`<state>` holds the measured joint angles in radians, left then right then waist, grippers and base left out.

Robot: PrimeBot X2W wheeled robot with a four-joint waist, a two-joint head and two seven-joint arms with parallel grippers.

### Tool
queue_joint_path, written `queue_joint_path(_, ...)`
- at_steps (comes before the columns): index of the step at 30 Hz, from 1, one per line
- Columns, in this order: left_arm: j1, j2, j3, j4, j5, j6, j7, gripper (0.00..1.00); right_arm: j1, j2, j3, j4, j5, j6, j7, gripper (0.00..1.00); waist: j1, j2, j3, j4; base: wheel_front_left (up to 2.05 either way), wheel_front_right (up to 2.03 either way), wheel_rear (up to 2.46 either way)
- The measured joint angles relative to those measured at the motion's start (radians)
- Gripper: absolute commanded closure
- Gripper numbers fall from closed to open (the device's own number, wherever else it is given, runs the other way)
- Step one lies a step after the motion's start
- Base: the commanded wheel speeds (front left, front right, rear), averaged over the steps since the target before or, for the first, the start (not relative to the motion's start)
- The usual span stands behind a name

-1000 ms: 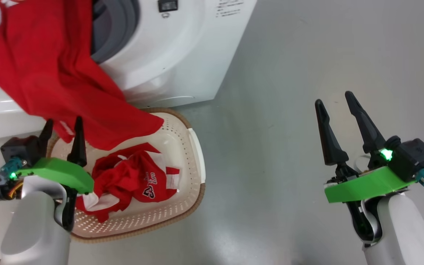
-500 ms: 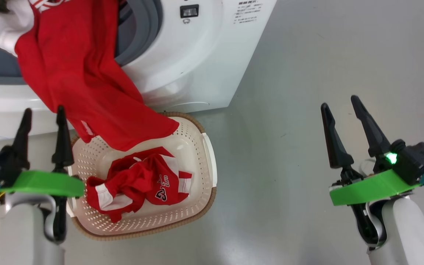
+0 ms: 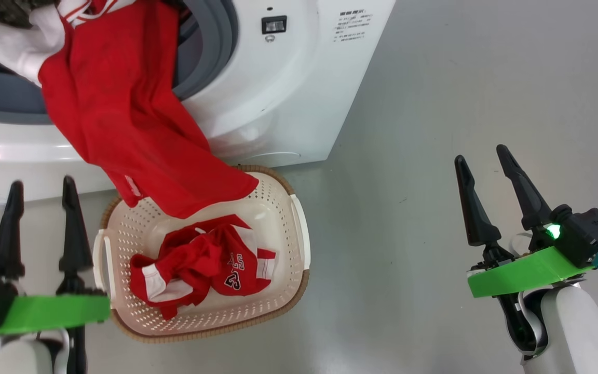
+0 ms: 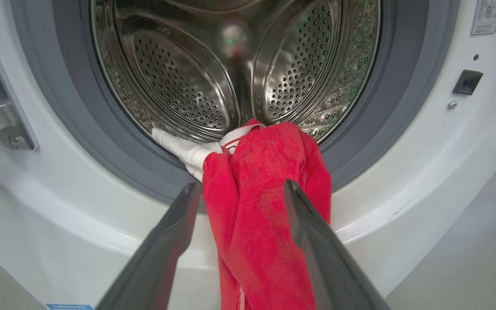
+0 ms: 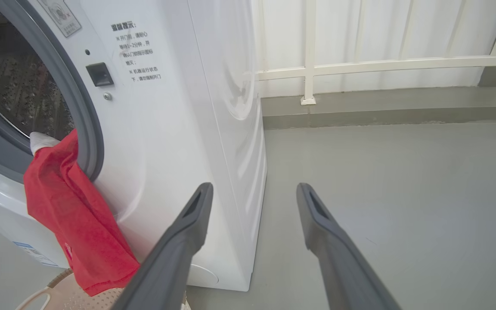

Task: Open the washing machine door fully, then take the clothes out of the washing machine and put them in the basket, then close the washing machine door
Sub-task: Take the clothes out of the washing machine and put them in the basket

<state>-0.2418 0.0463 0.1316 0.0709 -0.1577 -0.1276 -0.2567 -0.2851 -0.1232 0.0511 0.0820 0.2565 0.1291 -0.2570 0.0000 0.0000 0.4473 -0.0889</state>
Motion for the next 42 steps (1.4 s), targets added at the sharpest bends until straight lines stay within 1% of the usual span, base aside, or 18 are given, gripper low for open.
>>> queue_joint_path(8,0.092,-0.01,0.007,-0.068,0.004,0.0,0.0,0.0,0.0,-0.002,0.0,0.002,0.0,0.0,0.0,0.0,0.0,0.0,-0.019,-0.002,0.0,0.0,0.0)
queue_joint_path(14,0.094,-0.011,-0.008,-0.066,-0.003,0.001,0.0,0.0,0.001,-0.003,-0.001,0.001,0.0,0.0,0.0,0.0,0.0,0.0,-0.019,0.005,0.0,0.0,0.0)
queue_joint_path(20,0.065,-0.012,-0.05,0.008,-0.001,0.001,0.0,0.0,0.001,-0.003,-0.005,0.0,0.0,0.0,0.0,0.0,0.0,0.0,-0.012,0.015,0.0,0.0,0.0)
queue_joint_path(25,-0.038,-0.01,-0.089,0.107,-0.003,0.001,0.004,0.0,0.002,-0.004,-0.005,0.0,0.0,0.0,0.0,0.0,0.0,0.0,-0.008,0.024,0.0,0.0,0.0)
queue_joint_path(27,-0.09,0.002,-0.108,0.135,-0.002,0.001,0.02,0.0,0.002,-0.004,-0.005,0.0,0.0,0.0,0.0,0.0,0.0,0.0,-0.006,0.025,0.0,0.0,0.0)
queue_joint_path(30,-0.173,0.025,-0.129,0.171,-0.002,0.001,0.066,0.0,0.002,-0.005,-0.004,0.0,0.0,0.0,0.0,0.0,0.0,0.0,-0.004,0.027,0.0,0.0,0.0)
queue_joint_path(35,-0.303,0.048,-0.164,0.22,-0.002,0.001,0.17,0.0,0.002,-0.004,0.001,0.0,0.0,0.0,0.0,0.0,0.0,0.0,0.007,0.022,0.0,0.0,0.0)
queue_joint_path(42,-0.484,0.071,-0.224,0.323,-0.012,0.0,0.349,0.0,0.0,-0.003,0.003,-0.002,-0.002,0.0,0.0,0.0,0.0,0.0,0.027,0.016,0.0,0.0,0.0)
